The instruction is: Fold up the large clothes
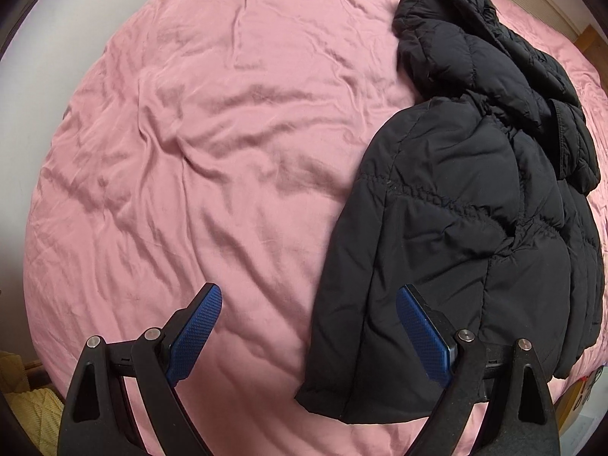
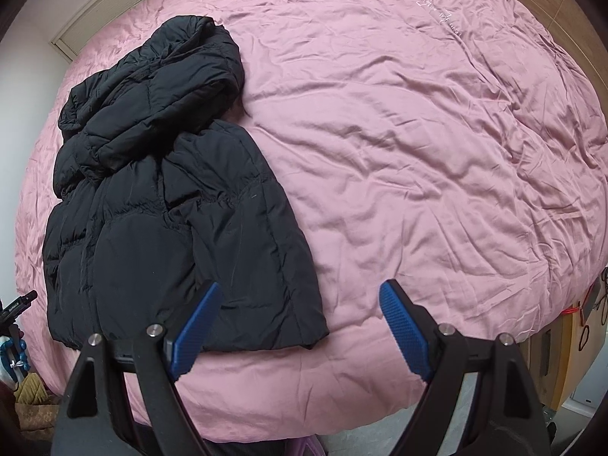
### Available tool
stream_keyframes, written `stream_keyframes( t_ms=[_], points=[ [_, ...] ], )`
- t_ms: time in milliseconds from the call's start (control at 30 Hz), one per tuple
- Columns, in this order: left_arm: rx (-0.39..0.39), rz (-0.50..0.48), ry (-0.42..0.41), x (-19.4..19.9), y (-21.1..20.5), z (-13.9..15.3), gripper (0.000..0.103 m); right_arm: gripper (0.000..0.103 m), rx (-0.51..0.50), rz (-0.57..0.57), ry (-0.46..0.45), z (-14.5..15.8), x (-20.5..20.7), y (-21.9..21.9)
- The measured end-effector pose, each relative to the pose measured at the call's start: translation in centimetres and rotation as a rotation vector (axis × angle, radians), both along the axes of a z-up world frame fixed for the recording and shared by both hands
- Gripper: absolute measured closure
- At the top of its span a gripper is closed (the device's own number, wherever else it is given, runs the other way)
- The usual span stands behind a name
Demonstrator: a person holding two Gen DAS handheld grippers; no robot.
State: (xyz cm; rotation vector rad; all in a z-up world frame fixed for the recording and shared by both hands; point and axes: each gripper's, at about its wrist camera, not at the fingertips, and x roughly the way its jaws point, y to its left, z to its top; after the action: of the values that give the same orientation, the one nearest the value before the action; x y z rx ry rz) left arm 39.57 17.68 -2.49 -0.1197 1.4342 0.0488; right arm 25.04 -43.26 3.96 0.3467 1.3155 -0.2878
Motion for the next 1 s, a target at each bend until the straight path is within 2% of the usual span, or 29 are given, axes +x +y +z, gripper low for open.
stream_keyframes(
  t_ms=[200, 367, 467, 800, 1000],
  points=[
    [-0.064, -0.006, 0.04, -1.1, -0.3, -1.4, 0.011, 0.018, 0.034, -0.004, 0.02, -2.4, 0.3, 0.3],
    [-0.219, -0.001, 0.08, -1.3, -0.9, -2.6, 0.011, 0.017, 0.085, 0.002, 0.032, -4.9, 0.9, 0.5],
    [-0.281, -0.005, 0.108, -1.4, -1.1, -3.8, 0.011, 0.017, 0.11, 0.026, 0.04, -6.4, 1.3, 0.8],
    [-0.294, 0.015, 0.173, -2.8, -0.8, -7.4, 0.01, 0.017, 0.151, 0.092, 0.082, -10.5, 2.5, 1.3],
    [-0.374, 0.026, 0.217, -3.1, -1.6, -9.4, 0.008, 0.017, 0.215, 0.109, 0.098, -13.2, 3.3, 0.8]
  ],
)
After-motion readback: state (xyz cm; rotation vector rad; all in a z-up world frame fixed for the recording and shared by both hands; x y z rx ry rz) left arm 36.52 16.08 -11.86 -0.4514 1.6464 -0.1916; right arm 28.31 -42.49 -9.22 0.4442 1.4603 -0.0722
